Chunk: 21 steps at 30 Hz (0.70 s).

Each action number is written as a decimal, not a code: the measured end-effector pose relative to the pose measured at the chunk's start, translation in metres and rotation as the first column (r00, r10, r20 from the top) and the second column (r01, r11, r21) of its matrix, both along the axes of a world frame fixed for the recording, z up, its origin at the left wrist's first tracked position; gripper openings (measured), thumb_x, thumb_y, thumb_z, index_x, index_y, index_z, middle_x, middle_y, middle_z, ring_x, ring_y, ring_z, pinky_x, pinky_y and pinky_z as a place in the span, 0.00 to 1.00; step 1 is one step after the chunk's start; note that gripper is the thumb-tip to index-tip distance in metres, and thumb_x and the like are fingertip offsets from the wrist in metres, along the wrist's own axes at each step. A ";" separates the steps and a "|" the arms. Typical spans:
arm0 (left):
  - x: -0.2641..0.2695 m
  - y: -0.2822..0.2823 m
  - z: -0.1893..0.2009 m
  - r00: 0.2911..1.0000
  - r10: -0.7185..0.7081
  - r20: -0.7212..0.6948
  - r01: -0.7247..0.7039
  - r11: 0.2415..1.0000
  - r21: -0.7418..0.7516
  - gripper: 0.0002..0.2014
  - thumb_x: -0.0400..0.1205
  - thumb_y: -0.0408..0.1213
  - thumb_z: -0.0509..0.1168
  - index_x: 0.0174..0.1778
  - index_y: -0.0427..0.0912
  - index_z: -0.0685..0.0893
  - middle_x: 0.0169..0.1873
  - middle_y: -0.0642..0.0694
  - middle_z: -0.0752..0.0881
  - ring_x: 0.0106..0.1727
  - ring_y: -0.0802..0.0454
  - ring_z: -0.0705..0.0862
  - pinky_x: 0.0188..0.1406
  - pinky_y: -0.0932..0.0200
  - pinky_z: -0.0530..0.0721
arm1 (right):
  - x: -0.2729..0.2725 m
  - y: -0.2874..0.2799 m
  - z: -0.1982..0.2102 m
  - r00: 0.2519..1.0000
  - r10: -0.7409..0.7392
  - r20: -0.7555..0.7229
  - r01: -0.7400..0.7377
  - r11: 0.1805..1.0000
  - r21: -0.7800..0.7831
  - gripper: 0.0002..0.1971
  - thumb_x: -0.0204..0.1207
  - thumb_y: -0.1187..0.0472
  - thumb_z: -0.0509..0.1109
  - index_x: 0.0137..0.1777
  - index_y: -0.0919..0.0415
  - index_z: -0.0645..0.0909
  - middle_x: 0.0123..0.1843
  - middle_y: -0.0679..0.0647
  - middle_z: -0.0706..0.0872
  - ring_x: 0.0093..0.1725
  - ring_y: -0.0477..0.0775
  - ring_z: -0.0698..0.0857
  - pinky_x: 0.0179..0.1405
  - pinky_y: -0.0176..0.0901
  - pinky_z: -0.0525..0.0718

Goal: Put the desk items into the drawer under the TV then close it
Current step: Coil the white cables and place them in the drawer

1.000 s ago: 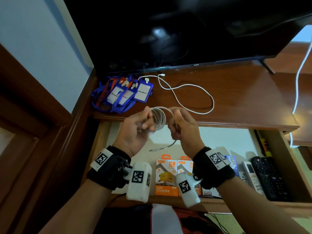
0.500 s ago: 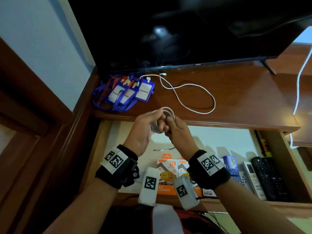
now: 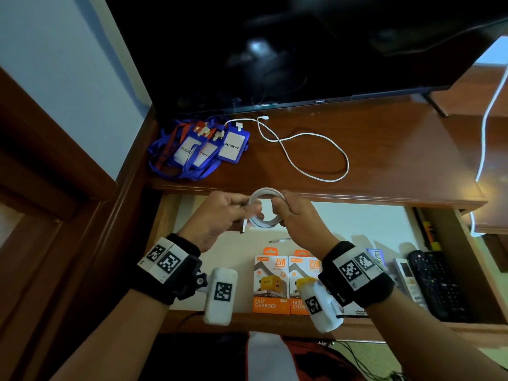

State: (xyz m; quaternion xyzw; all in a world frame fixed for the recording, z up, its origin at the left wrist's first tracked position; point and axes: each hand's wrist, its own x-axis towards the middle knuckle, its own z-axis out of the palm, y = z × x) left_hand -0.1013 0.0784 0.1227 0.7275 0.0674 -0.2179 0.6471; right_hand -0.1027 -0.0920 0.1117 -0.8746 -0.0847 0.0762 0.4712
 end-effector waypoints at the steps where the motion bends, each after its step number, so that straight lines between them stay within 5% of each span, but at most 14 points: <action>1: -0.001 0.001 0.000 1.000 0.018 -0.012 -0.019 0.999 -0.037 0.08 0.78 0.34 0.70 0.52 0.40 0.89 0.42 0.45 0.92 0.38 0.55 0.87 0.34 0.62 0.82 | 0.000 0.000 0.000 1.000 0.004 -0.023 -0.004 0.999 0.037 0.13 0.85 0.59 0.57 0.38 0.57 0.74 0.30 0.46 0.74 0.30 0.45 0.73 0.37 0.47 0.74; 8: -0.009 -0.003 -0.011 0.985 0.173 -0.027 -0.175 0.969 -0.175 0.05 0.75 0.36 0.71 0.43 0.46 0.91 0.39 0.46 0.92 0.42 0.51 0.87 0.40 0.57 0.83 | -0.004 0.002 0.000 0.986 -0.006 -0.169 0.065 0.936 0.345 0.15 0.85 0.59 0.57 0.36 0.61 0.72 0.24 0.45 0.66 0.19 0.39 0.65 0.20 0.26 0.64; 14: -0.005 0.003 -0.004 0.978 0.207 0.030 -0.200 0.969 -0.145 0.07 0.77 0.32 0.70 0.48 0.43 0.90 0.36 0.47 0.92 0.36 0.56 0.89 0.29 0.64 0.84 | -0.002 0.003 -0.004 0.992 -0.087 -0.090 0.115 0.917 0.383 0.13 0.82 0.58 0.64 0.47 0.70 0.80 0.26 0.45 0.73 0.23 0.39 0.69 0.23 0.26 0.68; 17: -0.003 0.006 -0.004 0.969 0.245 0.021 -0.241 0.962 -0.132 0.08 0.76 0.32 0.71 0.49 0.39 0.90 0.33 0.47 0.91 0.33 0.57 0.88 0.26 0.65 0.82 | -0.002 -0.002 -0.008 0.984 -0.177 -0.002 0.162 0.896 0.413 0.04 0.78 0.66 0.69 0.42 0.66 0.79 0.25 0.45 0.72 0.25 0.41 0.68 0.24 0.31 0.68; 21: -0.004 0.008 -0.006 0.959 0.282 0.016 -0.277 0.952 -0.130 0.06 0.76 0.31 0.72 0.47 0.40 0.91 0.33 0.47 0.91 0.36 0.54 0.88 0.28 0.64 0.84 | -0.003 -0.009 -0.014 0.983 -0.177 0.039 0.146 0.900 0.410 0.09 0.74 0.73 0.68 0.39 0.59 0.81 0.28 0.50 0.75 0.30 0.46 0.71 0.31 0.34 0.71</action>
